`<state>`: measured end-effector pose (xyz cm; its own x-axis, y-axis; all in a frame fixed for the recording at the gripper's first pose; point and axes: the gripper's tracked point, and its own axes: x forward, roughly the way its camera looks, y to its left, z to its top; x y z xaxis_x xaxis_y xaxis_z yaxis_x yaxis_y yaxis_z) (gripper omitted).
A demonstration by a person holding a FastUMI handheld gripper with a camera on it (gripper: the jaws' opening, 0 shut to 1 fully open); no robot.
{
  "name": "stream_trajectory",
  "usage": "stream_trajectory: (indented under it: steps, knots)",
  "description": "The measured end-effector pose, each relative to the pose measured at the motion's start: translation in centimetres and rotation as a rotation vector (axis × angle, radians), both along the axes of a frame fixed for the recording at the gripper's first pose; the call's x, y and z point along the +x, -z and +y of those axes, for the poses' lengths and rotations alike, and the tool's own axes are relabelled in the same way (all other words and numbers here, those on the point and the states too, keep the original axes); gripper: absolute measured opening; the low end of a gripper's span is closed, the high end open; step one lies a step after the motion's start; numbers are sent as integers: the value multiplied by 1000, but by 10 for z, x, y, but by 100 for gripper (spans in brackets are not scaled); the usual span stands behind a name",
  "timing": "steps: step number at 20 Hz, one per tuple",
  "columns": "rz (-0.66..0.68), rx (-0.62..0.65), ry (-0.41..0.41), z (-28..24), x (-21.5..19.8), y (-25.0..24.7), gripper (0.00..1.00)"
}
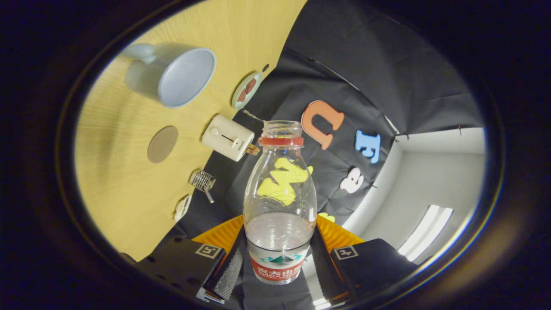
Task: Take the bottle from table, then pour the juice into the cup, finally place the bottle on the coaster
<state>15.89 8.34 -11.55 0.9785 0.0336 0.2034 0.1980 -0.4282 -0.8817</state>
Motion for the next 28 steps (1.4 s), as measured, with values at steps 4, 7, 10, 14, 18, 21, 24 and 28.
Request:
stream_trajectory:
  steps: [4,7,10,14,18,21,24,28]
  knots:
    - [88,250,60,-30,6,20,80]
    - [101,357,72,-47,9,26,80]
    - [197,579,100,-61,14,49,80]
    - [279,832,130,-67,21,55,80]
    - [300,1083,121,-64,32,45,80]
    - [311,1241,106,-59,40,36,80]
    - [321,1449,74,-52,44,26,81]
    - [256,1655,25,-53,59,2,81]
